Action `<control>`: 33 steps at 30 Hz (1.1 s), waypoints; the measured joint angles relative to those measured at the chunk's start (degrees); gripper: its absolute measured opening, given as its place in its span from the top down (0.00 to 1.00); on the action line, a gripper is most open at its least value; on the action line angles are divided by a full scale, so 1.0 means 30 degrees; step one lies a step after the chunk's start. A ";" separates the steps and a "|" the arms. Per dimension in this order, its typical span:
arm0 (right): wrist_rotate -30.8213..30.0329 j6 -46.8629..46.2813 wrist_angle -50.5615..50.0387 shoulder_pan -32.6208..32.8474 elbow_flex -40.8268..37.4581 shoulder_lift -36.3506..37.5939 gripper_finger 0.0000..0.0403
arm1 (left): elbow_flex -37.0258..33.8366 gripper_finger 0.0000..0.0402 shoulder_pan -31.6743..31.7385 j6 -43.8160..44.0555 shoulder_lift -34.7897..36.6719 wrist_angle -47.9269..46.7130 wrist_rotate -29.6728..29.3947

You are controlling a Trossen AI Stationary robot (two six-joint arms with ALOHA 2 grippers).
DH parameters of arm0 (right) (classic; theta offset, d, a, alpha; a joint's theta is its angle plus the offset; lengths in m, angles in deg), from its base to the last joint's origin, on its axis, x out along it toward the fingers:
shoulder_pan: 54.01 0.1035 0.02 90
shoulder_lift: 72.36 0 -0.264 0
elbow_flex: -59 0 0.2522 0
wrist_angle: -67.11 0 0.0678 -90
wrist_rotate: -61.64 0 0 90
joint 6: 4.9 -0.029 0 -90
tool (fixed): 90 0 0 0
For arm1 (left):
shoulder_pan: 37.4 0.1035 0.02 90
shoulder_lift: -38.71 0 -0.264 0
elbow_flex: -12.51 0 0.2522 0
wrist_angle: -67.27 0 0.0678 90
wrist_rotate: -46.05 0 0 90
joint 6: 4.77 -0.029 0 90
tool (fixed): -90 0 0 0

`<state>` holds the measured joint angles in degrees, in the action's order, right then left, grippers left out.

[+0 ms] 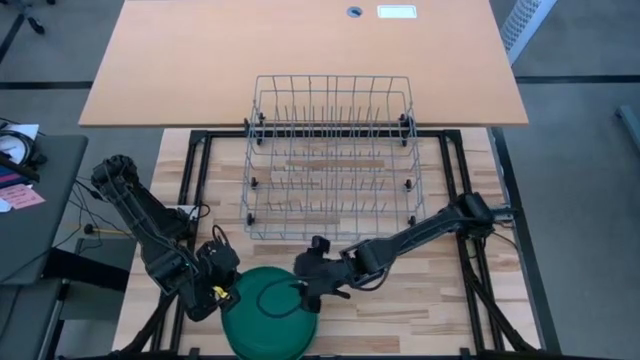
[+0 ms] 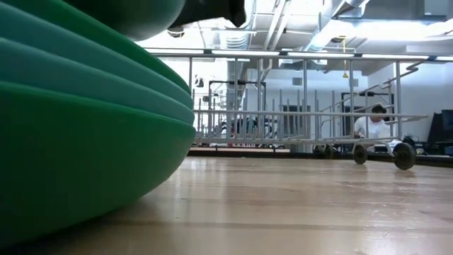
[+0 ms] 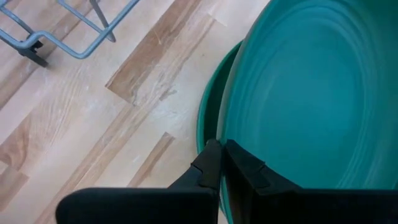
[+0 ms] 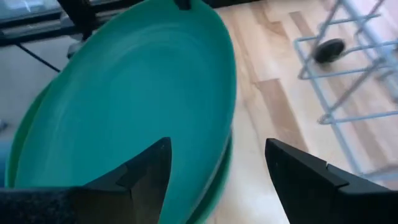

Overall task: Sort dishes
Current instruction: Put the dark blue plate in the dish rack

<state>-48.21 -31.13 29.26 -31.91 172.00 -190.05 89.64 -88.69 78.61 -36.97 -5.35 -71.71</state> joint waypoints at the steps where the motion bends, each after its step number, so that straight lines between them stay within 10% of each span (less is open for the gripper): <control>1: -0.0031 -0.0106 -0.0299 -0.0061 -0.0026 -0.0010 0.34 | 0.0000 0.99 -0.0007 0.0014 -0.0003 0.0010 0.0007; 33: 0.1462 0.0292 0.1326 -0.1066 0.0000 -0.1744 0.97 | 0.0197 0.99 -0.0006 -0.0524 -0.0007 0.0617 -0.0338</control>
<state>-43.83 -30.25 33.24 -35.11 172.00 -195.29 90.23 -88.70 77.03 -36.99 -3.50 -72.73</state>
